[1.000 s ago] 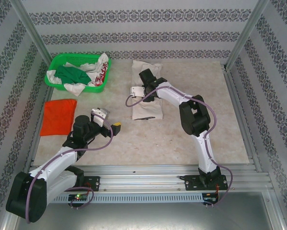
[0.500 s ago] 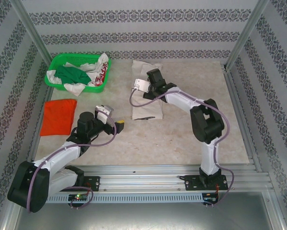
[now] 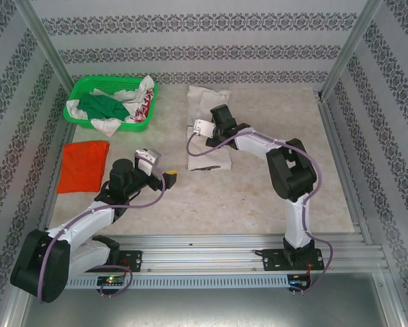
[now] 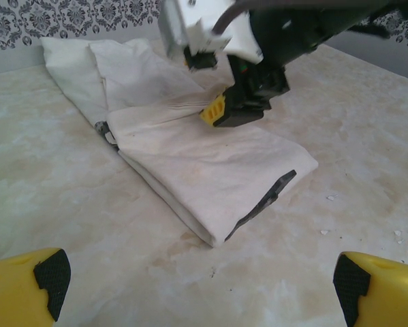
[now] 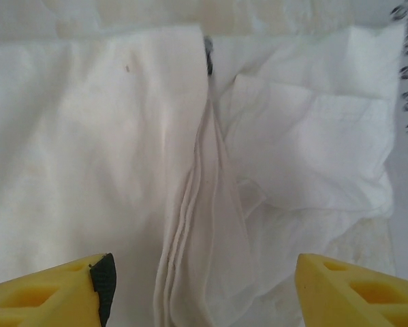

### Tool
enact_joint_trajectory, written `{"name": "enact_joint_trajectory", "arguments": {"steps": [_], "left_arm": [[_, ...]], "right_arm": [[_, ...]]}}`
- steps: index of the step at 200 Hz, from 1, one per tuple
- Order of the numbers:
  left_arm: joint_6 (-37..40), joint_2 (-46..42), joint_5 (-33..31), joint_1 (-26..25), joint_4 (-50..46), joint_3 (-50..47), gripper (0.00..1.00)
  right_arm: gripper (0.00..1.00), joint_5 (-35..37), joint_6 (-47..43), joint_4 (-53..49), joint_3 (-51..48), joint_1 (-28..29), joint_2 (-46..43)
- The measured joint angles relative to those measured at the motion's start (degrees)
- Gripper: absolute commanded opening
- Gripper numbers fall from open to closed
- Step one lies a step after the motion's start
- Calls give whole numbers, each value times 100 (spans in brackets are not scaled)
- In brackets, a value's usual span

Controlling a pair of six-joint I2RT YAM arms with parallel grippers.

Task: Fold and stack the t-shirts

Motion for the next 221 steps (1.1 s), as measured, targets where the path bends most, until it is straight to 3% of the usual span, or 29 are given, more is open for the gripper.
{"name": "enact_joint_trajectory", "arguments": {"steps": [77, 106, 141, 180, 221], "left_arm": [[4, -811, -286, 0, -282, -20, 100], [4, -1012, -350, 0, -444, -33, 100], [7, -1174, -387, 0, -568, -133, 100], [164, -1322, -385, 0, -876, -133, 100], [295, -1539, -428, 0, -994, -133, 100]], "right_arm": [[70, 490, 9, -15, 1784, -616, 1086], [70, 686, 111, 59, 1902, -686, 1147], [70, 365, 205, 210, 787, -501, 472], [68, -595, 68, 2, -859, -50, -1062], [67, -887, -197, -485, -1580, 601, -1827]]}}
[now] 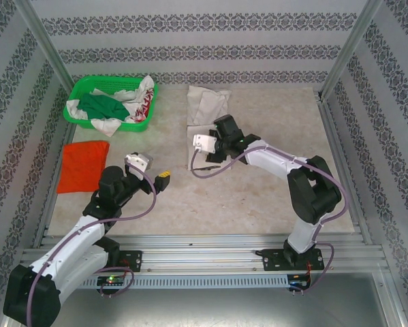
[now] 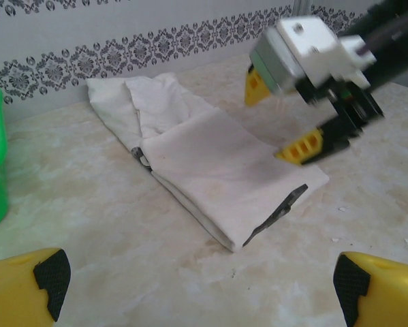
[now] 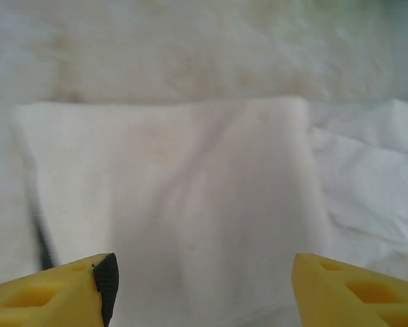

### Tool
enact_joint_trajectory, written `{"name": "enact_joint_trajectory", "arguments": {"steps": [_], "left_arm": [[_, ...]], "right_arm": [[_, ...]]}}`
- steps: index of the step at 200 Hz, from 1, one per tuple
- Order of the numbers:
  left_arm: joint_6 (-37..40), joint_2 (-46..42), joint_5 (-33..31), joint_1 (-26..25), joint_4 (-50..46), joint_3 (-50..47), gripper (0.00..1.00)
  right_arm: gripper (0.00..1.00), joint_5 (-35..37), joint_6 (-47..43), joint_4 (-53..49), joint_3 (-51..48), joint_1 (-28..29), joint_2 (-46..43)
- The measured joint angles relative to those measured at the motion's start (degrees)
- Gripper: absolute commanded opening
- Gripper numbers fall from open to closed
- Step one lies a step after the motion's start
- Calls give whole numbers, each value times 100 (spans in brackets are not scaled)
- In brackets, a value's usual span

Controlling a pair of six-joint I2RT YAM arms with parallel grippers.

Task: Fold and stack the t-shirts

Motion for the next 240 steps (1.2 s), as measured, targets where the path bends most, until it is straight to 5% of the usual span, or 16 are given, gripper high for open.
{"name": "enact_joint_trajectory", "arguments": {"steps": [32, 169, 240], "left_arm": [[15, 28, 0, 0, -2, -15, 100], [11, -192, -107, 0, -2, -243, 100], [7, -192, -107, 0, -2, -254, 100]], "right_arm": [[63, 2, -90, -385, -90, 330, 197], [50, 68, 76, -564, -15, 199, 957], [0, 334, 245, -474, 131, 173, 1062]]}}
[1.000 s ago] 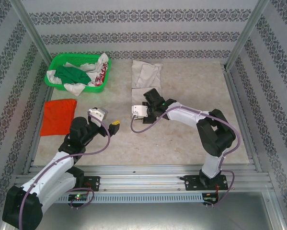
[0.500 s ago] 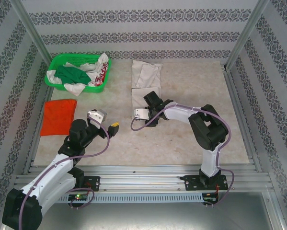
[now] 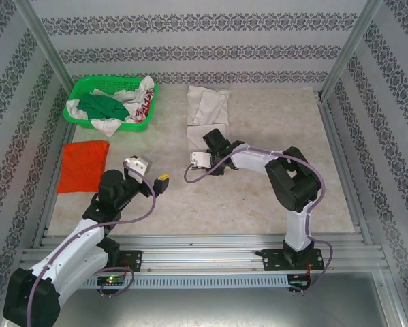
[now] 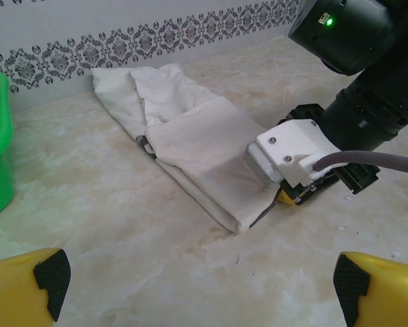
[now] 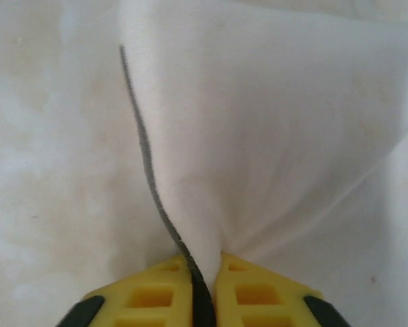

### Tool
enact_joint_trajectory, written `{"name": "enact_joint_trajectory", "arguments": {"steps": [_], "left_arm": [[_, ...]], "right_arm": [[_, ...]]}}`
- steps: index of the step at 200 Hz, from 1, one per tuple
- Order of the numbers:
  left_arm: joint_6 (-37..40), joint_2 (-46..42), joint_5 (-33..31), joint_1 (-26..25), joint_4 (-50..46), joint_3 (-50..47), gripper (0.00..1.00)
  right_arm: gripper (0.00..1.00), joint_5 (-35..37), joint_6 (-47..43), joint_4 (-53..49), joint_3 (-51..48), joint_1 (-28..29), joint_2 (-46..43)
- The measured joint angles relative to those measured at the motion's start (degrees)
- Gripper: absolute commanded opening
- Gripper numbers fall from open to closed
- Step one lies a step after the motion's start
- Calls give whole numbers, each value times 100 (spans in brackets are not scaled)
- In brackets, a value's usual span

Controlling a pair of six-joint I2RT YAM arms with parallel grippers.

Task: Fold and stack the t-shirts

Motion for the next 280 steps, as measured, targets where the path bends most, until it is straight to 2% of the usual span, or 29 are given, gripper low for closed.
{"name": "enact_joint_trajectory", "arguments": {"steps": [38, 75, 105, 146, 182, 227, 280], "left_arm": [[-35, 0, 2, 0, 4, -17, 100], [-20, 7, 2, 0, 7, -50, 100], [9, 177, 26, 0, 87, -50, 100], [4, 850, 216, -2, 555, -52, 100], [2, 1248, 350, -7, 870, -50, 100], [7, 1082, 345, -7, 879, -50, 100], [-42, 1073, 184, -7, 876, -24, 100]], "right_arm": [[0, 31, 101, -11, -81, 2, -72], [0, 79, 247, -243, -691, 57, -651], [0, 68, 546, -621, -1167, 330, -1272], [0, -61, 997, -1084, -1663, 837, -2090], [0, -313, 1152, -1172, -1679, 979, -2188], [0, -625, 1163, -1421, -1537, 981, -2146], [0, -1121, 1185, -2249, -1222, 1067, -2391]]}}
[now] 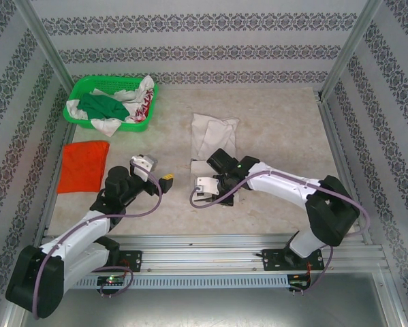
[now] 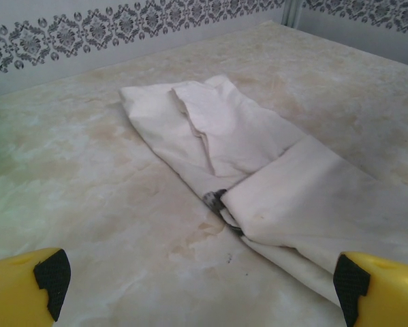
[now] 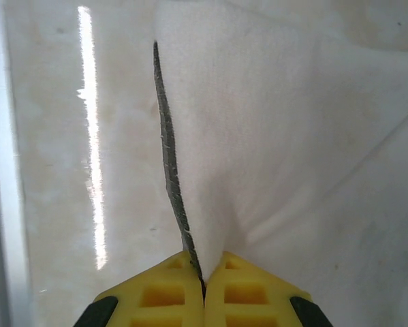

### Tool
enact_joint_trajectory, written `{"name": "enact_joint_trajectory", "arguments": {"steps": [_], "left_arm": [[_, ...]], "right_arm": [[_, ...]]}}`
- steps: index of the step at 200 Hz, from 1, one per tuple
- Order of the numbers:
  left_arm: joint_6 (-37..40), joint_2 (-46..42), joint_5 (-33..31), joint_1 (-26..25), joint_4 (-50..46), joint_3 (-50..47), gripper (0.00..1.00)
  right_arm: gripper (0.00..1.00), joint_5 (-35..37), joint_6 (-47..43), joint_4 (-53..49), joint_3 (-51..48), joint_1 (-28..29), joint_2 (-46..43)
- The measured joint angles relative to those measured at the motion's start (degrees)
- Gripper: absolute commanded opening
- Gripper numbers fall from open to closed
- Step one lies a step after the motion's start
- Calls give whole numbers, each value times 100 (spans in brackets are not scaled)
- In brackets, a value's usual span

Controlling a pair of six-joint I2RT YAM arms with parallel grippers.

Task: Fold and stack the t-shirts

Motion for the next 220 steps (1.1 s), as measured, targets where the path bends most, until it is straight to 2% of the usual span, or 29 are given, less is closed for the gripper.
{"name": "enact_joint_trajectory", "arguments": {"steps": [30, 77, 120, 144, 158, 191, 220], "left_arm": [[-579, 601, -361, 0, -168, 448, 100], [-2721, 2339, -669, -4, -946, 2330, 100], [-4122, 4210, -501, -4, -1906, 3901, 69], [-4492, 5156, -273, -4, -2564, 4830, 51], [-4631, 5593, -131, -4, -2835, 5305, 44], [-4806, 6205, 116, -4, -3202, 6008, 30], [-4854, 6568, 251, -9, -3355, 6398, 27]], "right_arm": [[0, -24, 4, -378, 11, 111, -323], [0, 223, -28, -520, 22, 111, -450], [0, 448, -181, -527, 186, 107, -457], [0, 496, -267, -525, 267, 96, -457], [0, 498, -315, -525, 291, 94, -457], [0, 494, -376, -551, 341, 26, -455], [0, 494, -413, -568, 417, -28, -450]]}}
